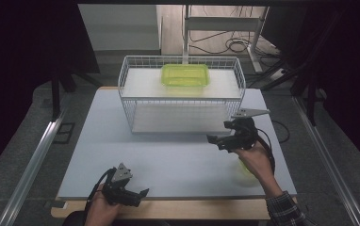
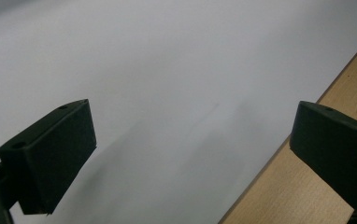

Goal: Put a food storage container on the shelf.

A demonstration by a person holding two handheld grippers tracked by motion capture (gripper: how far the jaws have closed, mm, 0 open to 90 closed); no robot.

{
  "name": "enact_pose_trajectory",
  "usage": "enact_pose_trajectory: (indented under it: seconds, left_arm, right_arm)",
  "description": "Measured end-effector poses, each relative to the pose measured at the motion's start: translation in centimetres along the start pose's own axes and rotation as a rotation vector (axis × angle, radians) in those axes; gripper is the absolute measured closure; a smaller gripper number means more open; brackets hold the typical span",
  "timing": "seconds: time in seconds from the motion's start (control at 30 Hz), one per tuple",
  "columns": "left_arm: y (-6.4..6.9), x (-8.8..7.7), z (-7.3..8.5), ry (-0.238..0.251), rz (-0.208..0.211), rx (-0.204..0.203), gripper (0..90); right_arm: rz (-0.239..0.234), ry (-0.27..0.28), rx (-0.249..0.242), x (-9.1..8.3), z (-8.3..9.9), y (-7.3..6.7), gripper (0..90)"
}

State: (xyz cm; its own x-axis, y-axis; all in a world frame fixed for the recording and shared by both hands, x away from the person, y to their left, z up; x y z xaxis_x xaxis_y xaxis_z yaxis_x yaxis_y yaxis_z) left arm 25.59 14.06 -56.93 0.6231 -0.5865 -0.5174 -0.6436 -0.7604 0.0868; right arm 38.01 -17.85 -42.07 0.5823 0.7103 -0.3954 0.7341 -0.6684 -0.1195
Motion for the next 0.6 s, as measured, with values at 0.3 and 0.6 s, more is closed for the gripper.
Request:
enact_pose_trajectory:
  seconds: [0.3, 0.6]
  left_arm:
    - [0.1, 0.0, 0.0, 0.002, 0.0, 0.01, 0.5]
    - [0.2, 0.1, 0.0, -0.004, -0.003, 0.037, 0.5]
  right_arm:
    - [-0.013, 0.007, -0.003, -1.2, 2.7, -1.1, 6.7]
    - [0.0, 0.013, -0.008, -2.0, 5.3, -1.9, 6.7]
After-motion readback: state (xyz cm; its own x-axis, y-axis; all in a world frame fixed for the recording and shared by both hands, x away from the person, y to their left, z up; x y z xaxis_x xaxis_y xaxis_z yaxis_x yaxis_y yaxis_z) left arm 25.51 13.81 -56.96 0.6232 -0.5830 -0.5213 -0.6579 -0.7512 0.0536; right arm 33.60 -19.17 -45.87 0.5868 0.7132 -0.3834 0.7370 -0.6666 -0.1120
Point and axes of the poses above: each handheld gripper's, and its own axes: x roughly forward along the jaws, z roughly out of its underside, y roughly to its right, the point moved 5 cm from there along x, roughly forward along the jaws, and after that the axes turned 12 degrees about y, right-handed, at the moved point
